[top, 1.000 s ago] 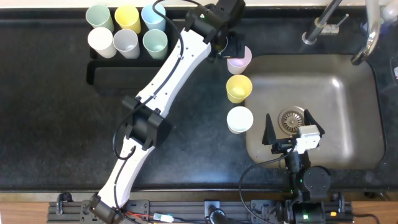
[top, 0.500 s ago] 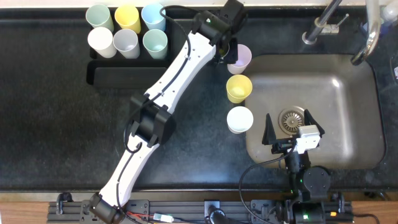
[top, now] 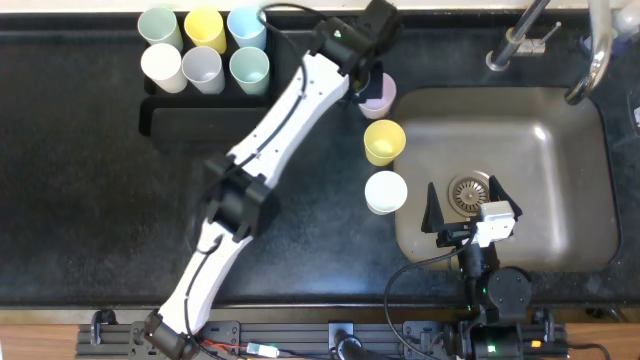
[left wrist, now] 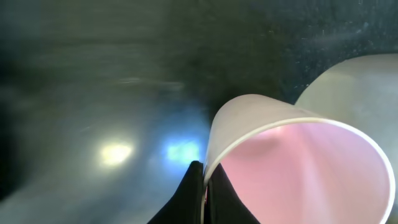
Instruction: Store Cups
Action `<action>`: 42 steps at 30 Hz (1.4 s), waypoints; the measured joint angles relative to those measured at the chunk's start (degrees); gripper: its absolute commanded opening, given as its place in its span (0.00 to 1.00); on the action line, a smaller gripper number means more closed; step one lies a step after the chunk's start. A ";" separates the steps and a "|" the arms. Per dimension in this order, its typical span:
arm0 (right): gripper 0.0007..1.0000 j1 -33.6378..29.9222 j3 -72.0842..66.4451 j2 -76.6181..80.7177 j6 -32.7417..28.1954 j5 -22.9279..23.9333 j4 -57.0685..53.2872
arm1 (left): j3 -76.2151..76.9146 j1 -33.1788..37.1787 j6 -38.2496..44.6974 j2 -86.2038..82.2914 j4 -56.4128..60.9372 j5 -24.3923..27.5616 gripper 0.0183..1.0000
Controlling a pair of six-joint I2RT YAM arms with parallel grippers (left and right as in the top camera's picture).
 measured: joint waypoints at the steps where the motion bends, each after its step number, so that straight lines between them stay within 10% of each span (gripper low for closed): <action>1: 1.00 0.00 0.00 0.00 0.04 0.00 0.00 | -2.80 0.55 0.26 -3.41 0.07 -1.03 0.02; 12: 1.00 0.00 0.00 -0.02 0.02 0.02 0.00 | -39.71 30.10 8.33 -52.48 6.99 -6.10 0.02; 20: 1.00 0.00 0.00 0.00 0.02 0.02 0.00 | -57.27 47.06 17.53 -54.64 12.74 0.42 0.02; 42: 1.00 0.00 0.00 0.00 0.04 0.00 -0.02 | -62.38 48.41 21.22 -39.06 24.02 3.37 0.03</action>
